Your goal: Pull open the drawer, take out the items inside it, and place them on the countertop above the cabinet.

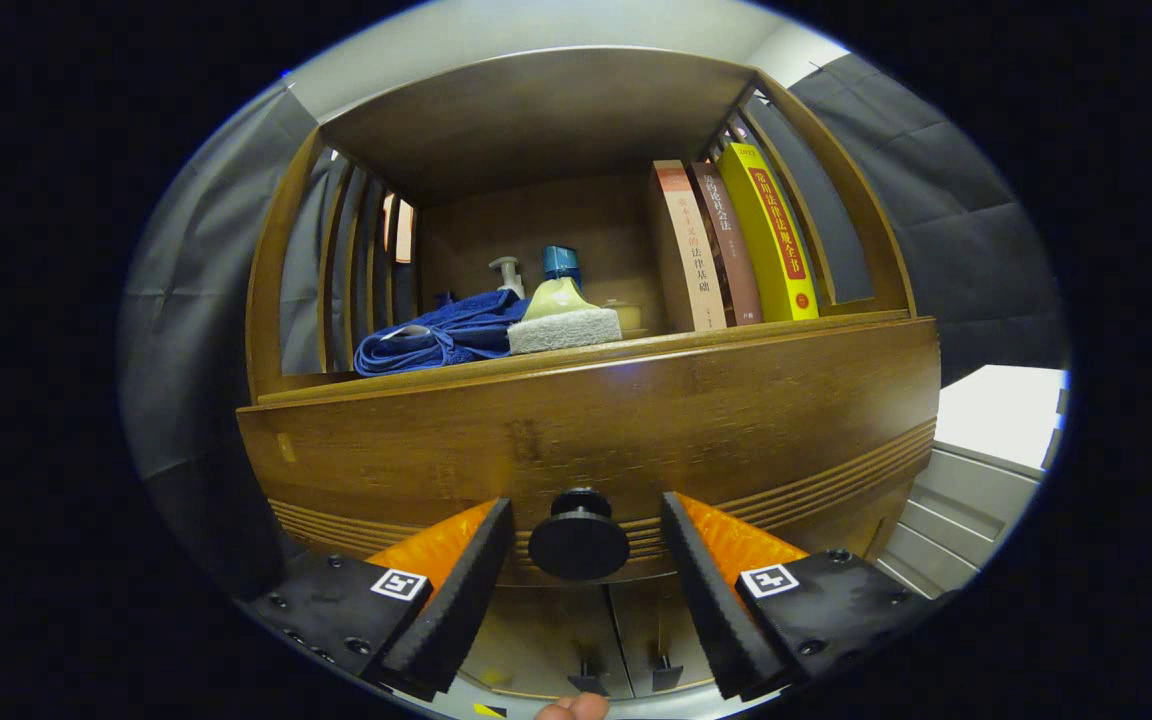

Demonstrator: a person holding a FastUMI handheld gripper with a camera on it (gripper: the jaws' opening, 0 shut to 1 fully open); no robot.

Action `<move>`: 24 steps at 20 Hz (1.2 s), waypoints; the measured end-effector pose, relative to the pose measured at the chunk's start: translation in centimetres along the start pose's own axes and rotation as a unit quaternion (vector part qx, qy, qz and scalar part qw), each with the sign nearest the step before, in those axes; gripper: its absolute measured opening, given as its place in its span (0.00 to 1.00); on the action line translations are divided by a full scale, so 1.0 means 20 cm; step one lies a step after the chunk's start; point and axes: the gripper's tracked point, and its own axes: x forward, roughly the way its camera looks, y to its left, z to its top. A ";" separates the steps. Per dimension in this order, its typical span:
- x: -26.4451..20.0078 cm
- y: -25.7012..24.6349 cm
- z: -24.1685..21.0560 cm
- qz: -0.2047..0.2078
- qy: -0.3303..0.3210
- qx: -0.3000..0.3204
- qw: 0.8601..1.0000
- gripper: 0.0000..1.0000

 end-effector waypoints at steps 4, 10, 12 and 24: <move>0.04 -0.01 0.01 -0.003 -0.001 0.000 1.000 0.98; 0.04 -0.02 0.02 0.003 -0.006 0.001 1.000 0.96; 0.04 -0.02 0.02 0.003 -0.006 0.005 1.000 0.96; -0.26 -0.03 0.34 -0.026 -0.076 -0.008 0.997 0.96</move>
